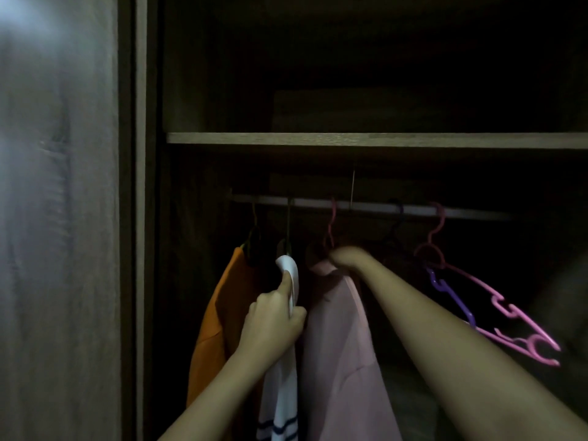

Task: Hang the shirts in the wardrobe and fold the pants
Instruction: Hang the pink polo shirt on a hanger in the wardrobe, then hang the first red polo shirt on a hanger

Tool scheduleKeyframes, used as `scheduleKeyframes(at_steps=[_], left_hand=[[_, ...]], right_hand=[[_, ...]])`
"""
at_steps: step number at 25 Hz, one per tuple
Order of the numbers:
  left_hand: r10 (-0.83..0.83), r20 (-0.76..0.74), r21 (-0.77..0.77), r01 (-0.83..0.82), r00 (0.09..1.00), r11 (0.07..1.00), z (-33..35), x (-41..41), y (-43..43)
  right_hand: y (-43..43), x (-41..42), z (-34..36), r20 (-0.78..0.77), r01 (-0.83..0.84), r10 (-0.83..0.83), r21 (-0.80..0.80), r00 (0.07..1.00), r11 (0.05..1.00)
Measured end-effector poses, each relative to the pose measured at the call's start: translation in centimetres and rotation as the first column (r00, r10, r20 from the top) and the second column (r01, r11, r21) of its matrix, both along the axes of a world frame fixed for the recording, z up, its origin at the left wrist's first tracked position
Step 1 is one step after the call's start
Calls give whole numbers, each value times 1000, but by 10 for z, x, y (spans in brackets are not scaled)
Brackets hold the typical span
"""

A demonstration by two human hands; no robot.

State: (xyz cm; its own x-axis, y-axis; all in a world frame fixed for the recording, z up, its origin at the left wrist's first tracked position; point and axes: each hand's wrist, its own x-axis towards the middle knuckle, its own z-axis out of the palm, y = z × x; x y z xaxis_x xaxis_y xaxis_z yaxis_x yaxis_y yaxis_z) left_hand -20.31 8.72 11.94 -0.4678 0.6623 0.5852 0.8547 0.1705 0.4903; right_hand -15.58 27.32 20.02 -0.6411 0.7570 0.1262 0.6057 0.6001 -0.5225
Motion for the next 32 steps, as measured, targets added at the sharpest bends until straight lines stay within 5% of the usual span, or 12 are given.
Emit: scheduleKeyframes(at_steps=[2,5,8,14,22,28,32], left_hand=[[22,-20,22,-21,1000,1000,-2,2,-1],[29,1,211,-29,1000,977,1,1,-16],[16,39,427,-31,999,904,12,-7,-45],[148,85,519,-171,985,837,-23,-65,-143],[466,36,40,-467,884,883,-150,-168,-366],[670,27,-338,-624,742,704,-241,-229,-523],[656,-97,-581,-577,749,573,-284,-248,-556]], right_hand=[[-15,13,5,40,45,-50,114,998,992],[-44,28,11,-243,164,-64,417,968,894],[-73,27,-6,-549,233,146,561,823,794],[-172,-11,-74,-586,36,472,651,658,758],[-366,-108,-220,-372,-355,560,491,740,795],[-473,-178,-318,-259,-538,593,254,763,803],[-497,-230,-345,-155,-537,539,52,828,842]])
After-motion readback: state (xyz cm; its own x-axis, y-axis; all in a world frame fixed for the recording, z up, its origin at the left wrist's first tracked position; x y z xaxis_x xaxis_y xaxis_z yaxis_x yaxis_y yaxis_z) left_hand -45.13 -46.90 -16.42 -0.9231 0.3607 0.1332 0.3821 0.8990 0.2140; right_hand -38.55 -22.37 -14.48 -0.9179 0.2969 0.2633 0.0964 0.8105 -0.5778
